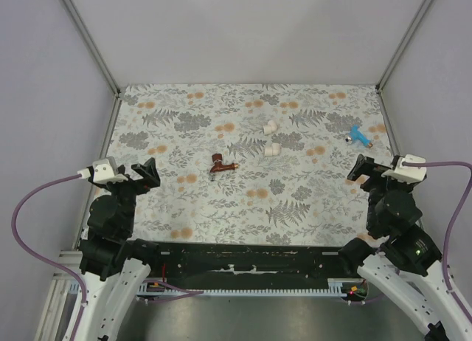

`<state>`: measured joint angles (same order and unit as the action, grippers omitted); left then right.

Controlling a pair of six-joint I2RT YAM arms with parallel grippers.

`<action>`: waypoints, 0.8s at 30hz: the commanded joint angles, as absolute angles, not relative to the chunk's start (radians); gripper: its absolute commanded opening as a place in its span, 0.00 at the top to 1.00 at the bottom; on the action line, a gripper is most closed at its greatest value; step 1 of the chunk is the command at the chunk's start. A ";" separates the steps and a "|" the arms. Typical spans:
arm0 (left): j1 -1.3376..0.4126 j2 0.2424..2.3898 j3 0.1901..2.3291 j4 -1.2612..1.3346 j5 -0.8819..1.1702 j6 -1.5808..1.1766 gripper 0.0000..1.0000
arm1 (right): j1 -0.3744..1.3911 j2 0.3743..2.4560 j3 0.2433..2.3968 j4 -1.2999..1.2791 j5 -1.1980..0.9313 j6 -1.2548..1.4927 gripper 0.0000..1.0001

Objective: Install the water faucets

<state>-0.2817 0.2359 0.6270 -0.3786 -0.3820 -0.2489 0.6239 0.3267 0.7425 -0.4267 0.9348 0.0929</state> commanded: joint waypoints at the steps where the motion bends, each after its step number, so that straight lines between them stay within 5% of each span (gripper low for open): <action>1: -0.279 0.232 0.637 -0.347 -0.373 -0.230 0.01 | 0.624 0.367 0.767 -0.454 0.916 0.133 0.02; 17: -0.279 0.190 0.641 -0.359 -0.345 -0.245 0.02 | 0.605 1.013 0.988 -0.532 0.635 0.209 0.02; 24: -0.281 0.175 0.638 -0.357 -0.334 -0.247 0.02 | 0.323 1.359 1.164 -0.586 0.361 0.267 0.02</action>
<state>-0.2817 0.1921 0.6270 -0.3801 -0.3561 -0.2493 0.4664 1.2491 1.0626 -0.5583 0.5056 0.2169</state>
